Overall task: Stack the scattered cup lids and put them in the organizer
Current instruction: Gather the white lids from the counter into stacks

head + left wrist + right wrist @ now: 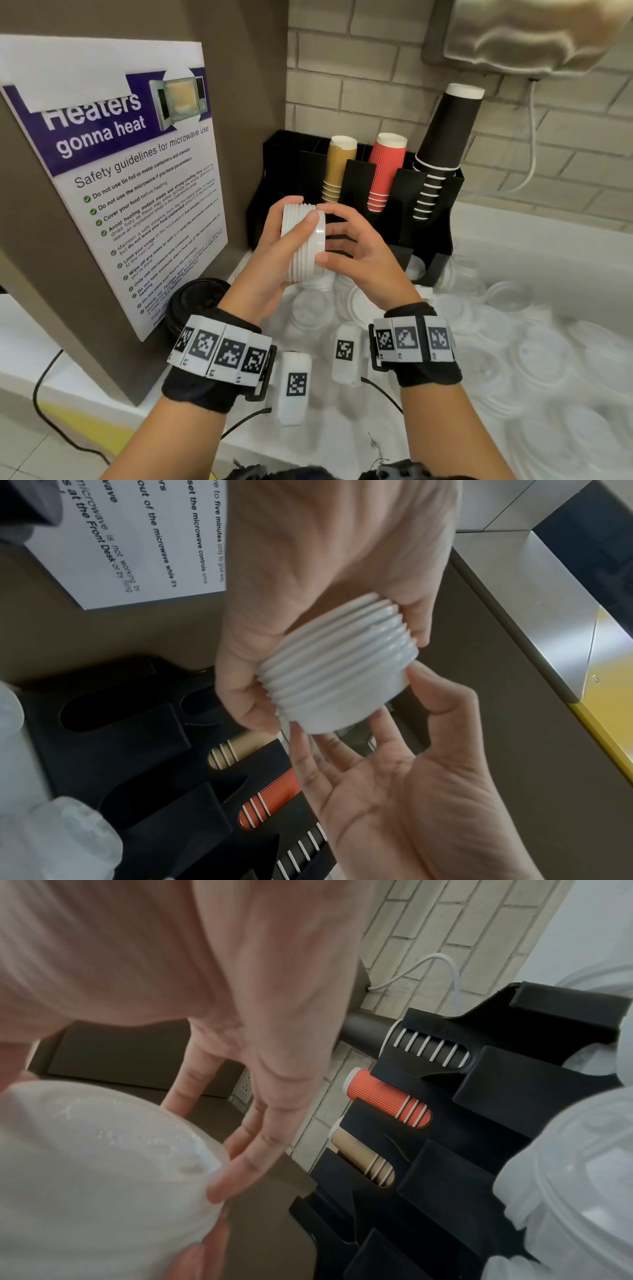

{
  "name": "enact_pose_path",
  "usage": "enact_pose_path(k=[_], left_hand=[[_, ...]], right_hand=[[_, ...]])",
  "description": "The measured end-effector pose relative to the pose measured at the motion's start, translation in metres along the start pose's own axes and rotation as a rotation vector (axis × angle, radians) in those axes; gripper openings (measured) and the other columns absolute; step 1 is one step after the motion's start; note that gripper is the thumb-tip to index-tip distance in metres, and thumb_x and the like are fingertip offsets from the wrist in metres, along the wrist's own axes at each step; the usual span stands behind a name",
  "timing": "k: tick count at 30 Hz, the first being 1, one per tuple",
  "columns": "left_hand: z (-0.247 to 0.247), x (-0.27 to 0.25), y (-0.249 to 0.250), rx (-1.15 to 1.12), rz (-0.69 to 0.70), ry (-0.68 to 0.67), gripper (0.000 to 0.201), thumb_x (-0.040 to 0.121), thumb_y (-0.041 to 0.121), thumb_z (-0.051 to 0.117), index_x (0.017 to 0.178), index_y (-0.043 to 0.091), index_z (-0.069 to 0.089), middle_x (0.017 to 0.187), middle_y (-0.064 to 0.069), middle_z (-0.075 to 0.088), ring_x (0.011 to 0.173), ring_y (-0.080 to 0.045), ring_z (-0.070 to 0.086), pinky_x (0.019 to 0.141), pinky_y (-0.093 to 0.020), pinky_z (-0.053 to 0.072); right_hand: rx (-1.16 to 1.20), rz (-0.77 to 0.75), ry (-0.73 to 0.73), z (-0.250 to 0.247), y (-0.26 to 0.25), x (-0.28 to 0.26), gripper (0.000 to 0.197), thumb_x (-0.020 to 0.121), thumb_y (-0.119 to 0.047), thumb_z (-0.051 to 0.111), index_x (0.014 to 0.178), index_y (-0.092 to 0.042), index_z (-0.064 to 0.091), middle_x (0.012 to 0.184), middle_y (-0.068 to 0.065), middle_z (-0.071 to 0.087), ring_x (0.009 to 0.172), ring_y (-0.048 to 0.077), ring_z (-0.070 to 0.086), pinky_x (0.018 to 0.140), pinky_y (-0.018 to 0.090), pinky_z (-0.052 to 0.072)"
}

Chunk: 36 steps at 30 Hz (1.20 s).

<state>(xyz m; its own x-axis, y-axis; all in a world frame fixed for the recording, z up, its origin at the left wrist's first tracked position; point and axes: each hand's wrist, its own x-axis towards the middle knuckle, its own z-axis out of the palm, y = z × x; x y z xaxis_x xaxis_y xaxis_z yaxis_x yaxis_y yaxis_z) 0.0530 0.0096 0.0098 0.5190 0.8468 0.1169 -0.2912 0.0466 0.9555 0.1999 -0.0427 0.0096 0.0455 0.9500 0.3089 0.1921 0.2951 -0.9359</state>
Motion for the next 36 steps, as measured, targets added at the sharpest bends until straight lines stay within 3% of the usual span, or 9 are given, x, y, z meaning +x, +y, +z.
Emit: enact_pose_path(k=[7,10,13,17,22,27,31,34,36], left_hand=[[-0.007,0.004,0.0,-0.055,0.03,0.101,0.057,0.071,0.035,0.071,0.125,0.04,0.051,0.124,-0.002,0.056,0.104,-0.019,0.061,0.069,-0.035,0.054],[-0.015,0.007,0.005,-0.078,0.068,0.198,0.057,0.069,0.036,0.071,0.122,0.039,0.051,0.116,0.006,0.057,0.097,-0.012,0.059,0.064,-0.031,0.053],[-0.021,0.008,0.008,-0.122,0.085,0.218,0.053,0.069,0.033,0.072,0.118,0.038,0.051,0.112,0.007,0.057,0.095,-0.011,0.059,0.061,-0.029,0.053],[-0.023,0.007,0.009,-0.118,0.084,0.2,0.052,0.068,0.034,0.073,0.115,0.04,0.052,0.113,0.007,0.058,0.1,-0.015,0.058,0.062,-0.029,0.053],[-0.029,0.001,0.01,-0.106,0.068,0.176,0.056,0.057,0.043,0.076,0.109,0.047,0.055,0.114,0.007,0.057,0.103,-0.017,0.057,0.068,-0.033,0.054],[-0.037,-0.004,0.01,-0.11,0.055,0.192,0.059,0.06,0.04,0.077,0.114,0.045,0.054,0.113,0.006,0.057,0.099,-0.015,0.059,0.063,-0.029,0.054],[-0.041,-0.005,0.011,-0.109,0.058,0.211,0.051,0.069,0.034,0.071,0.116,0.044,0.053,0.11,0.009,0.058,0.094,-0.011,0.061,0.062,-0.028,0.054],[-0.04,-0.004,0.013,-0.106,0.057,0.208,0.052,0.067,0.035,0.073,0.114,0.044,0.053,0.109,0.009,0.059,0.094,-0.011,0.063,0.064,-0.031,0.054],[-0.041,-0.003,0.015,-0.11,0.055,0.21,0.055,0.061,0.039,0.076,0.111,0.045,0.055,0.109,0.008,0.06,0.092,-0.011,0.063,0.064,-0.032,0.054]], right_hand=[[-0.065,0.013,-0.063,-0.004,0.001,0.014,0.042,0.088,-0.032,0.065,0.127,-0.044,0.052,0.115,-0.003,0.065,0.108,0.011,0.063,0.09,0.028,0.054],[-0.351,0.13,0.09,-0.017,0.011,0.04,0.027,0.098,-0.033,0.051,0.122,-0.026,0.061,0.113,-0.005,0.065,0.106,0.008,0.06,0.084,0.017,0.047],[-0.827,0.366,-0.088,-0.014,0.033,0.067,0.035,0.096,-0.035,0.054,0.116,-0.008,0.064,0.118,0.006,0.063,0.111,0.022,0.058,0.092,0.027,0.046],[-1.304,0.678,-0.343,0.019,0.069,0.086,0.076,0.081,-0.062,0.058,0.138,-0.015,0.039,0.139,0.013,0.045,0.135,0.034,0.031,0.104,0.047,0.035],[-1.368,0.767,-0.346,0.032,0.102,0.095,0.102,0.061,-0.071,0.069,0.142,-0.029,0.023,0.138,0.015,0.04,0.128,0.039,0.032,0.093,0.05,0.038],[-1.417,0.787,-0.345,0.034,0.111,0.099,0.09,0.076,-0.063,0.061,0.148,-0.028,0.019,0.144,0.013,0.04,0.134,0.037,0.029,0.102,0.048,0.03],[-1.319,0.678,-0.409,0.039,0.096,0.107,0.091,0.072,-0.067,0.062,0.145,-0.031,0.021,0.143,0.015,0.039,0.135,0.039,0.029,0.105,0.054,0.029],[-1.12,0.615,-0.447,0.038,0.082,0.111,0.09,0.078,-0.072,0.053,0.149,-0.028,0.02,0.145,0.012,0.041,0.134,0.033,0.036,0.105,0.046,0.035],[-1.111,0.574,-0.41,0.03,0.075,0.114,0.073,0.09,-0.064,0.043,0.145,-0.015,0.036,0.138,0.013,0.05,0.125,0.029,0.048,0.1,0.037,0.039]])
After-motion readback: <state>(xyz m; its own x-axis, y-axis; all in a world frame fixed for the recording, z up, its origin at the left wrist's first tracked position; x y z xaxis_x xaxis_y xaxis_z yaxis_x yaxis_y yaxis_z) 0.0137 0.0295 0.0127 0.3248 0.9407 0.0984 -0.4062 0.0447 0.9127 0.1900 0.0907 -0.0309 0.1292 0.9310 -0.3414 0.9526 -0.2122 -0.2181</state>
